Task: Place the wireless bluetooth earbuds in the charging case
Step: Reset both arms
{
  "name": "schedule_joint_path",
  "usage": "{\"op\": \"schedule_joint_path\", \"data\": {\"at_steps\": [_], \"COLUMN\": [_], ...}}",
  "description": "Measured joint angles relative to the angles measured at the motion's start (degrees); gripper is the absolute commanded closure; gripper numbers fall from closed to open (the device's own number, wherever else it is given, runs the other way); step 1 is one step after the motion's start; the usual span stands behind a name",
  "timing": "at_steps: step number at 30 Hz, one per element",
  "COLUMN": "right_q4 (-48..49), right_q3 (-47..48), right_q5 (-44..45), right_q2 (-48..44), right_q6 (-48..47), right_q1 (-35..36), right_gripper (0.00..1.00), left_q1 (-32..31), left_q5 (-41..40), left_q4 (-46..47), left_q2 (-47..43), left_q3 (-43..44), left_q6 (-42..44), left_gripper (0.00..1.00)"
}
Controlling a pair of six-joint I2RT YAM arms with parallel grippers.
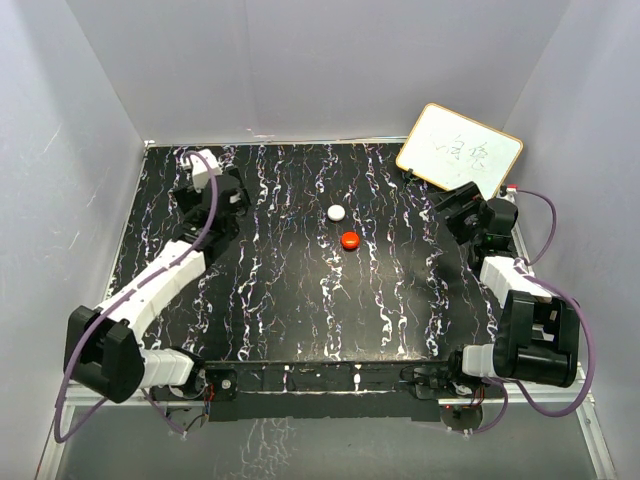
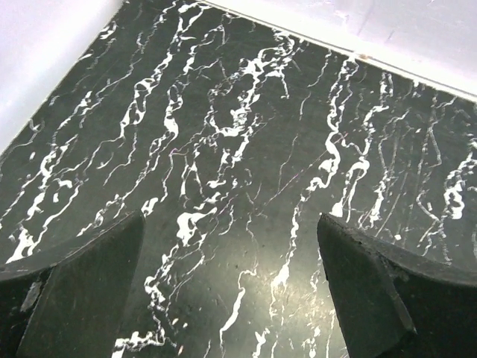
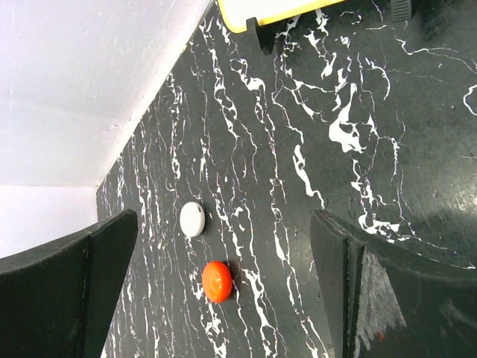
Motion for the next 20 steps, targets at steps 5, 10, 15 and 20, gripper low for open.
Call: {"op": "schedule_joint_path", "data": {"at_steps": [5,10,15,20], "right_q4": [0.04,0.02,0.02,0.02], "right_q3": [0.44,0.48,0.55,0.55], "right_q5": [-1.40,-2.84,-4.74,-6.34], "right_q2": [-0.11,-0.22,-0.63,-1.44], "right_q6": [-0.44,-0.66,-0.68,-0.68], "right_q1": [0.00,0.00,0.00,0.00], "right_gripper": [0.02,0.02,0.02,0.02], "left_q1": [7.54,10.25,10.54,10.64], "left_q5": [12.04,22.49,26.95,28.57], "left_q4": [4.76,12.04,17.09,20.28], "left_q2": [-3.19,-11.80,-17.77,-18.23], "left_q3": [-3.41,-11.93,-15.93,-16.48], "left_q6": [-0.92,-2.67,-3.65,-4.74], "left_gripper": [0.02,0.02,0.02,0.02]}}
